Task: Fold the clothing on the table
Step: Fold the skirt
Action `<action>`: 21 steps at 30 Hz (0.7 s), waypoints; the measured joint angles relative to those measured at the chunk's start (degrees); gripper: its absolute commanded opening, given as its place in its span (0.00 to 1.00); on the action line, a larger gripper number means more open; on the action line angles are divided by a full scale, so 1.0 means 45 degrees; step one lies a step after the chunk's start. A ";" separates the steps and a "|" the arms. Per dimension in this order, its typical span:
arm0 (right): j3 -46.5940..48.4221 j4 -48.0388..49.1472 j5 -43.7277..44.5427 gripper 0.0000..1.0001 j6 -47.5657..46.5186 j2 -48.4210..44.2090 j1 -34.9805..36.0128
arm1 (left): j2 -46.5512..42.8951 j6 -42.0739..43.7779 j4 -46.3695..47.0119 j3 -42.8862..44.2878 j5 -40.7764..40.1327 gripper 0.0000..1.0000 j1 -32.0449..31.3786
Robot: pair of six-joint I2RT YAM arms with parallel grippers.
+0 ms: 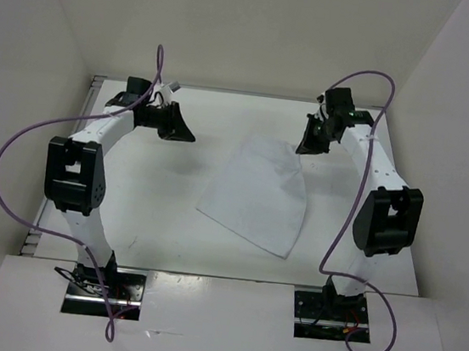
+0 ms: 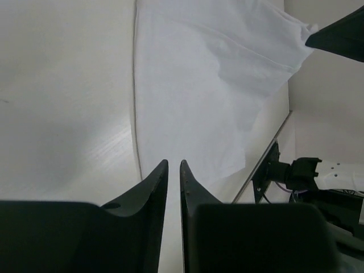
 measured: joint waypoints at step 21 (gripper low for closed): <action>-0.0073 -0.0248 0.4605 0.02 0.1394 0.1661 0.0005 | 0.4483 -0.0617 0.0763 0.6057 -0.0821 0.44 -0.1554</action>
